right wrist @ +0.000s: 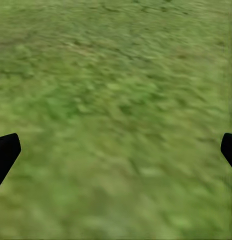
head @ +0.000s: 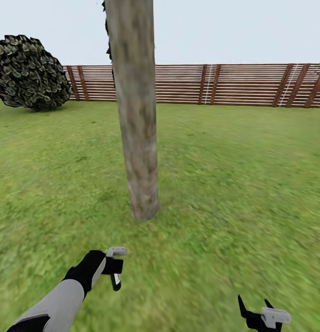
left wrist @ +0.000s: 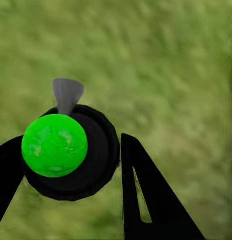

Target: In the garden, pick up the pesticide atomizer on the floor and spray pesticide onto both trees until each tree trunk is fully covered.

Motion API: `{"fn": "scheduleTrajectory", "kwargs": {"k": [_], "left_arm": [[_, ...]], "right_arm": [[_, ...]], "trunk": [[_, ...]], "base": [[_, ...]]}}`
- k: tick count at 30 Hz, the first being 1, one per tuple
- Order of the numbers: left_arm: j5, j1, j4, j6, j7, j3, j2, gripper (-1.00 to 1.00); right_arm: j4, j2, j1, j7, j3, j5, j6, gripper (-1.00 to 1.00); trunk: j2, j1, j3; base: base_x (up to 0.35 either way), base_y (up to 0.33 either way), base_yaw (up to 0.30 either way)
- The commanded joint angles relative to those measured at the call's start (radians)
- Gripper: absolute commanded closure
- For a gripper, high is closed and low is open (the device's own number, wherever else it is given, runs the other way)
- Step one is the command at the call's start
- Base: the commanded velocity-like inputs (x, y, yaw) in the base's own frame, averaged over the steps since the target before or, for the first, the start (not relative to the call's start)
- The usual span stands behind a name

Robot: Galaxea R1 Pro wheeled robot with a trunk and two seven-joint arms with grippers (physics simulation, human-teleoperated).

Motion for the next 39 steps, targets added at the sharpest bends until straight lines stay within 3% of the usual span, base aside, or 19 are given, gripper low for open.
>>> {"fn": "scheduleTrajectory", "kwargs": {"k": [1, 17, 22, 27, 39], "left_arm": [[0.0, 0.0, 0.0, 0.0, 0.0, 0.0, 0.0, 1.0], [-0.003, 0.007, 0.001, 0.0, -0.001, 0.0, 0.002, 1.0], [-0.005, 0.002, -0.001, 0.001, -0.001, -0.004, 0.011, 1.0], [-0.003, -0.042, -0.028, 0.062, -0.001, -0.002, 0.054, 1.0], [-0.002, -0.046, -0.085, 0.073, -0.001, 0.001, 0.066, 1.0]], "right_arm": [[0.0, 0.0, 0.0, 0.0, 0.0, 0.0, 0.0, -1.0], [0.018, 0.0, 0.0, -0.002, 0.0, -0.002, 0.0, -1.0], [0.018, 0.0, 0.0, -0.002, 0.0, -0.002, 0.0, -1.0], [0.019, 0.0, 0.0, 0.0, 0.0, -0.002, 0.0, -1.0], [0.02, 0.0, 0.0, 0.0, 0.0, -0.002, 0.0, -1.0]], "trunk": [[0.0, 0.0, 0.0], [0.0, 0.0, 0.0], [0.0, 0.0, 0.0], [0.0, 0.0, 0.0], [0.0, 0.0, 0.0]], "base": [[0.328, 0.0, -0.297], [0.059, -0.139, -0.285], [0.0, -0.005, -0.041], [0.0, 0.0, -0.001], [0.0, 0.0, 0.0]]}}
